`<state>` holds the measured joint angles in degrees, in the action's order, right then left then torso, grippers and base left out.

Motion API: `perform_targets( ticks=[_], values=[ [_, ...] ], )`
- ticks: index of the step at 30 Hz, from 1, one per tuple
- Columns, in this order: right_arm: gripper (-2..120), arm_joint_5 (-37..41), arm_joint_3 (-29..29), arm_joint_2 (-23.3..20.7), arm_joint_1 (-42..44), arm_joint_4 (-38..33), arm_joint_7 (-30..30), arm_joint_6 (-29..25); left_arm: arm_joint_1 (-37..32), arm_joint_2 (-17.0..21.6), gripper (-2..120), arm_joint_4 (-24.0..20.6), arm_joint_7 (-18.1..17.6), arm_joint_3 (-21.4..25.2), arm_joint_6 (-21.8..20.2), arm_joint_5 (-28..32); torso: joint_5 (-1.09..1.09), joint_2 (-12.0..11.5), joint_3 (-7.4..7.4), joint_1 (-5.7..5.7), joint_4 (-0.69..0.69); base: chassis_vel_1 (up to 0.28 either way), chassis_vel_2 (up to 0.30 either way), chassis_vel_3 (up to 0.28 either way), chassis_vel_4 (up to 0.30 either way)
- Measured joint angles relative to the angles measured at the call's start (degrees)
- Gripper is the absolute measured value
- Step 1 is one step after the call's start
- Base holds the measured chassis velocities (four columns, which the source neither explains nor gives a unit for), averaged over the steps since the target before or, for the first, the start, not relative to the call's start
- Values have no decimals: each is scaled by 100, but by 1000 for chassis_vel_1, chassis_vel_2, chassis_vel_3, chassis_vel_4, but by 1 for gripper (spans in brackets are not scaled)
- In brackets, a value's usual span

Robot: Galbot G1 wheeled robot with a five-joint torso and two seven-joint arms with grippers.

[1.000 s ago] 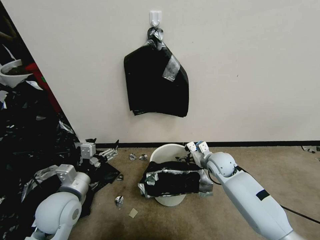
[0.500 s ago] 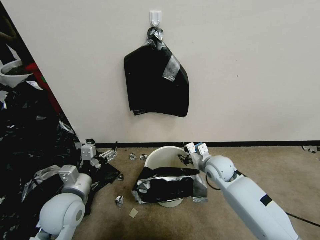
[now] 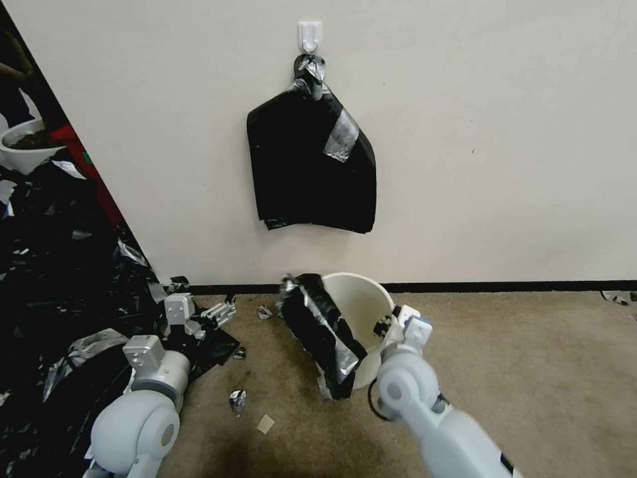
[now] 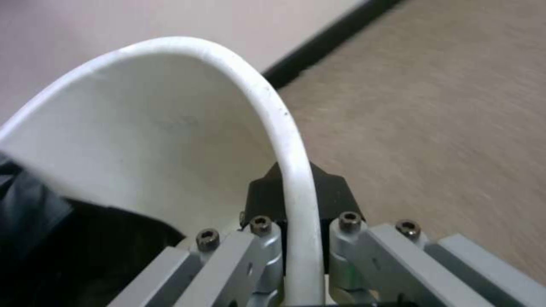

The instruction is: Place a trash bag onto the trash bin.

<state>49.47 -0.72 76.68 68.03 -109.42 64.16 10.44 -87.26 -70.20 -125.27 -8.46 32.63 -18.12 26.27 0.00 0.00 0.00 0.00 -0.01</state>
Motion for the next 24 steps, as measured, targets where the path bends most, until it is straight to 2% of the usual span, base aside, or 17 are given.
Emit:
perform_targets(
  ticks=[2,5,8,10,12,13,16,17,20,22,23,24],
  values=[
    [7,-147,-2,237,223,-195,412,-244,-6,-19,100,-21,-9,-46,1,-44,-1,0,0,0,1,0,0,0,0],
    [7,-400,-2,353,352,-175,464,-421,-30,-32,100,-43,-16,-79,1,-69,1,0,0,0,1,0,0,0,0],
    [7,-692,-13,355,492,-84,271,-501,-56,-34,100,-83,-17,-92,0,-77,0,0,0,0,0,0,0,0,0],
    [12,-761,-15,339,543,-79,203,-517,-64,-29,100,-110,-17,-93,-2,-78,0,0,0,0,1,0,0,0,0],
    [23,-810,-11,278,670,-153,147,-524,-65,-9,100,-119,-16,-90,-7,-78,0,0,0,0,1,0,0,0,0],
    [23,-810,-11,278,670,-153,147,-524,-65,-9,100,-119,-16,-90,-7,-78,0,0,0,0,1,0,0,0,0],
    [38,-955,4,145,924,-413,58,-533,-48,6,100,-119,-15,-89,-12,-78,1,0,0,0,1,0,0,0,0],
    [38,-955,4,145,924,-413,58,-533,-48,6,100,-119,-15,-89,-12,-78,1,0,0,0,1,0,0,0,0],
    [52,-1523,-35,-67,1174,-660,-390,-623,-31,1,100,-101,-13,-108,-14,-78,1,0,0,0,1,0,0,0,0],
    [58,-2018,-71,-223,1284,-752,-830,-718,-18,-4,100,-78,-13,-118,-14,-78,1,0,0,0,0,0,0,0,0],
    [58,-2018,-71,-223,1284,-752,-830,-718,-18,-4,100,-78,-13,-118,-14,-78,1,0,0,0,0,0,0,0,0],
    [65,-2494,-104,-393,1339,-829,-1374,-839,5,-9,100,-39,-12,-130,-15,-80,1,0,0,0,0,0,0,0,0]
  ],
)
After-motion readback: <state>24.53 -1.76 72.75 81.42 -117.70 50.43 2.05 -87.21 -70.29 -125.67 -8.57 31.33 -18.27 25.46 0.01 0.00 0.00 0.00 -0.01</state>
